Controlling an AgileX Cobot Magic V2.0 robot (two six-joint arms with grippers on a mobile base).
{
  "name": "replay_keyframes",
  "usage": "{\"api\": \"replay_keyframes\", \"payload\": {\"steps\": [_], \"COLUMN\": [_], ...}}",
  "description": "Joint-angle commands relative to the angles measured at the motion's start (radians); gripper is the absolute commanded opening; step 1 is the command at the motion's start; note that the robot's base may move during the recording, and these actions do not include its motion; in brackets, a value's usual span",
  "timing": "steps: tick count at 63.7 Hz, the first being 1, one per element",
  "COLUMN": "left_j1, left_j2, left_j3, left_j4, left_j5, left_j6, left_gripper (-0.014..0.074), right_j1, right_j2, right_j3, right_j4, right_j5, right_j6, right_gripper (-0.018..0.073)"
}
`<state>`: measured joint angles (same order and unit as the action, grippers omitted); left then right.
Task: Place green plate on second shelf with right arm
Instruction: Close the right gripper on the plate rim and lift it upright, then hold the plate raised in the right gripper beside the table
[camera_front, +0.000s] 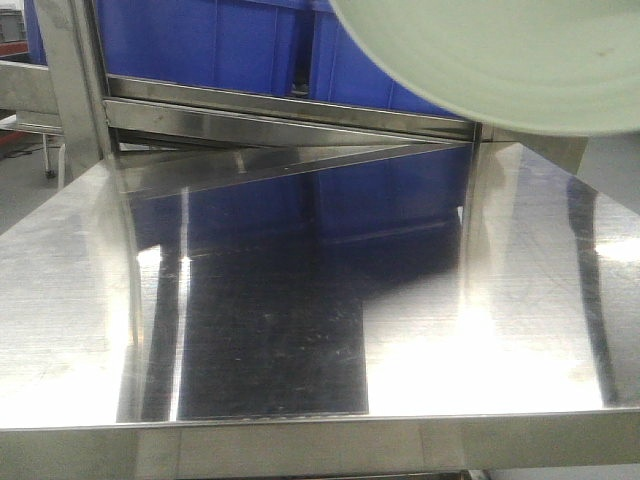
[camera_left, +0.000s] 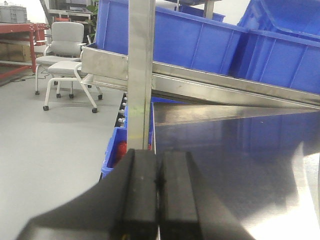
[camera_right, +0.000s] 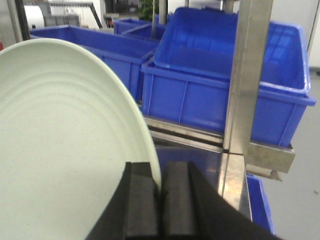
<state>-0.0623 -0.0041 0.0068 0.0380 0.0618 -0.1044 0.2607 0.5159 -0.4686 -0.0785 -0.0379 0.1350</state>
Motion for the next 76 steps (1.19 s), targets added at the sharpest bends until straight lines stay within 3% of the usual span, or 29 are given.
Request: {"api": "replay_keyframes", "payload": {"steps": [1, 15, 43, 76], "left_j1": [0.0, 0.0, 0.0, 0.0], "left_j2": [-0.017, -0.017, -0.017, -0.017], "left_j3": [0.041, 0.041, 0.041, 0.041], "left_j4": [-0.003, -0.003, -0.003, -0.003], "left_j5": [-0.083, -0.083, -0.083, -0.083], "left_j6": [-0.004, -0.004, -0.004, -0.004], "left_gripper": [0.0131, 0.0131, 0.0131, 0.0131], "right_j1": [-0.001, -0.03, -0.3, -0.306], "right_j2": [-0.089, -0.293, -0.34, -0.34], "right_j3": [0.018, 0.131, 0.207, 0.21], "right_j4": [-0.003, -0.003, 0.015, 0.052], "right_j5": [-0.102, -0.018, -0.141, -0.085], "right_j6": [-0.005, -0.018, -0.044, -0.027], "right_gripper": [0.003, 0.003, 0.003, 0.0029]}}
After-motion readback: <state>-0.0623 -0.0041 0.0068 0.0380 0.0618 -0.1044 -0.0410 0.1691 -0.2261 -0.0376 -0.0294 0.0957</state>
